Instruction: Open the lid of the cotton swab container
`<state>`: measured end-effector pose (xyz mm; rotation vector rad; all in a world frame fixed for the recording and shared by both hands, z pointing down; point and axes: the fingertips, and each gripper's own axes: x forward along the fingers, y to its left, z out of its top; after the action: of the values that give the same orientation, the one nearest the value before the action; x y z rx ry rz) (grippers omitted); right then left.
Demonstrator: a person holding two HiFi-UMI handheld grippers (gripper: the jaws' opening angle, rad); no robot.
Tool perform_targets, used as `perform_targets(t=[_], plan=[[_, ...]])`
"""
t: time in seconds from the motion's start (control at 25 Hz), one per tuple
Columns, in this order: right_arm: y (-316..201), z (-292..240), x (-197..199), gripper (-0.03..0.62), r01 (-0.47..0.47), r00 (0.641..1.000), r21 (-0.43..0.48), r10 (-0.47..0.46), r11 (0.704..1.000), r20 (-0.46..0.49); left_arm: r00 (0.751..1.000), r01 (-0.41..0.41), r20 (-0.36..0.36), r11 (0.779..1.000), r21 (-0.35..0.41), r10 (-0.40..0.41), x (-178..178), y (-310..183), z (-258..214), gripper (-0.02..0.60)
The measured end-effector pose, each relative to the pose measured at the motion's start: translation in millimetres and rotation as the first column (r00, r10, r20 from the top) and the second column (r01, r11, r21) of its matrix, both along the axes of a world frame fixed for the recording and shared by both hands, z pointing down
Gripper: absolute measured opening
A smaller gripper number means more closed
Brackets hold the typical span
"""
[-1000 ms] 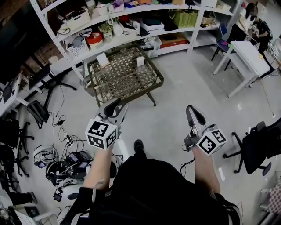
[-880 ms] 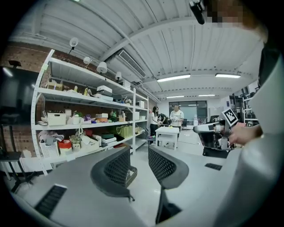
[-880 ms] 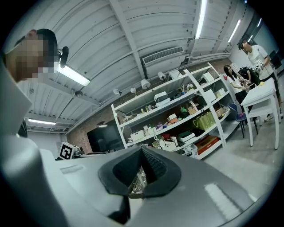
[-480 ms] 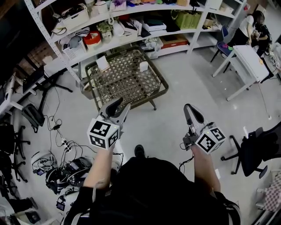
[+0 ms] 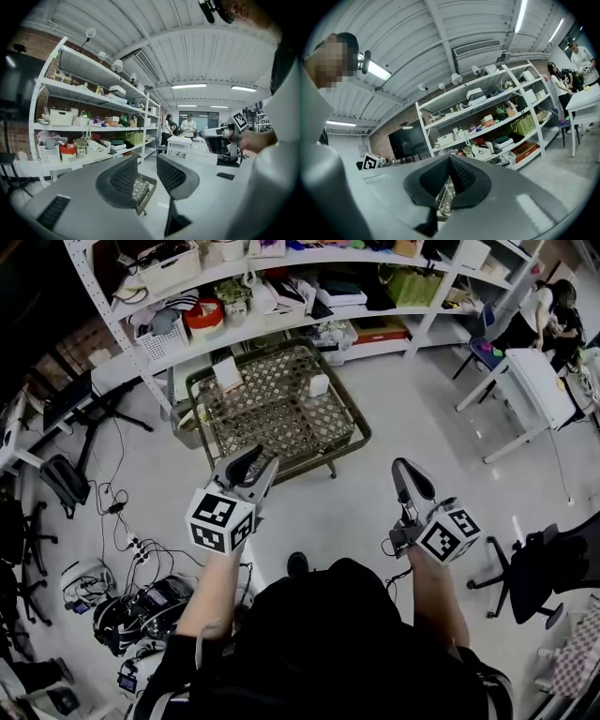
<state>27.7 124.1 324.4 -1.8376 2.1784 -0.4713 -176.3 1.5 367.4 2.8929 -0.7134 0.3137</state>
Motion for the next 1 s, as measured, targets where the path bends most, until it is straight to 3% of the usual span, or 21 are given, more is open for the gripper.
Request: perform_targets(t=[0.56, 1.0], plan=[[-48, 10, 17, 0.011, 0.019, 0.999, -0.005, -0.019, 1.0, 0.028, 1.0, 0.001, 0.024, 1.0, -0.004, -0.001, 14, -40, 5, 0.129], [-106, 33, 81, 0.009, 0.039, 0.997, -0.028, -0.037, 0.999, 0.067, 0.997, 0.02, 0.074, 0.999, -0.045, -0.017, 76, -92, 29, 0.129]])
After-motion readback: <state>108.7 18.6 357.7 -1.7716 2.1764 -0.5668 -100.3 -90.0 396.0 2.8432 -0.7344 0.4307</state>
